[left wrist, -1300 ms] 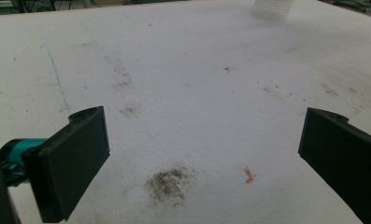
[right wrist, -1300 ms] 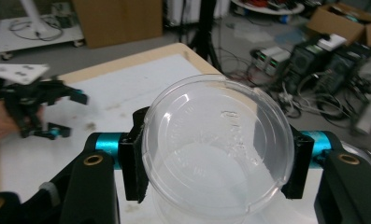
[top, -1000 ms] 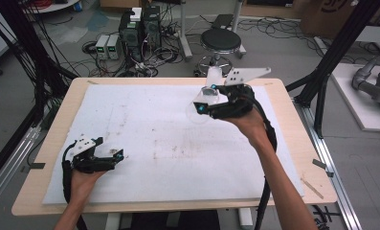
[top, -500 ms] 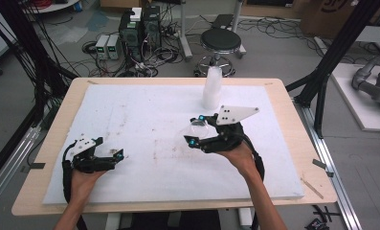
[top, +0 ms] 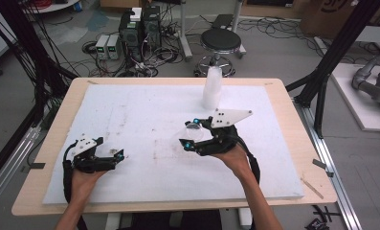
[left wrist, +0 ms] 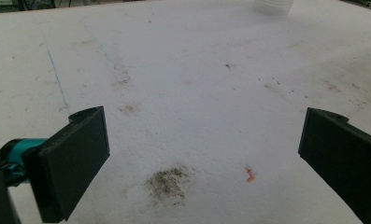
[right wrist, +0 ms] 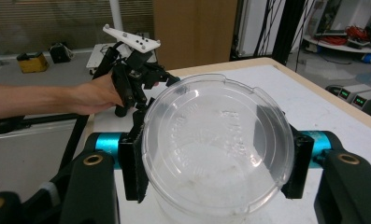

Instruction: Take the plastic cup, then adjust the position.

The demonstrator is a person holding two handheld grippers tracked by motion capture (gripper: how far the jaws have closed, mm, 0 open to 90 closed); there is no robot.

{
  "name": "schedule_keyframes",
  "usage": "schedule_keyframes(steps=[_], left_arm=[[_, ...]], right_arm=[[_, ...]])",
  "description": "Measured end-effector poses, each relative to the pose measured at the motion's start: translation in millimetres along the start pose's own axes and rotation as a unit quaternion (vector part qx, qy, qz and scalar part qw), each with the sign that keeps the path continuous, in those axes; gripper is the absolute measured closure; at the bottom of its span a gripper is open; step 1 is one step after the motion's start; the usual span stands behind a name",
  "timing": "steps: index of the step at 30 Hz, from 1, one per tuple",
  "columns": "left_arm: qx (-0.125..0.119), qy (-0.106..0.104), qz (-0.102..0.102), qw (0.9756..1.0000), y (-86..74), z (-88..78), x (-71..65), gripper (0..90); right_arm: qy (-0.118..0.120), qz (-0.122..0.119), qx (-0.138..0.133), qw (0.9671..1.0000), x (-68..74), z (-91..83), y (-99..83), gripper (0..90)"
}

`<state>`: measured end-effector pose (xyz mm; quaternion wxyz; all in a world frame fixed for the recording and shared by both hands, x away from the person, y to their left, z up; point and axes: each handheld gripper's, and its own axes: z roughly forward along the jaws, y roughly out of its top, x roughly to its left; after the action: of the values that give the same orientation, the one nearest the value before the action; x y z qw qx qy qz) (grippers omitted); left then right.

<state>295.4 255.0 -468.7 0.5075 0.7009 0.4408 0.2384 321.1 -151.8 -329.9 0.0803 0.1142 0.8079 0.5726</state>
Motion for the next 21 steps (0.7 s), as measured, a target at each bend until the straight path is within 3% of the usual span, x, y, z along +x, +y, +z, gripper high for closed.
schedule_keyframes(steps=[13,15,17,21], left_arm=[[-0.008,-0.007,0.005,0.9999,-0.2,-2.0,0.2,1.9],[-0.019,-0.017,0.004,0.9997,-0.2,-3.1,1.2,1.9],[-0.028,-0.029,0.017,0.9990,2.7,-6.0,2.3,1.9],[-0.052,-0.086,0.037,0.9942,12.6,-12.4,3.4,1.9]], right_arm=[[0.004,0.016,-0.010,0.9998,-7.4,-2.5,-3.1,40.6],[0.006,0.014,-0.008,0.9999,-7.6,-1.0,-3.7,40.6],[0.009,0.010,-0.010,0.9999,-7.7,0.1,-4.4,40.6],[0.025,0.012,-0.017,0.9995,-8.6,2.3,-6.0,40.6]])
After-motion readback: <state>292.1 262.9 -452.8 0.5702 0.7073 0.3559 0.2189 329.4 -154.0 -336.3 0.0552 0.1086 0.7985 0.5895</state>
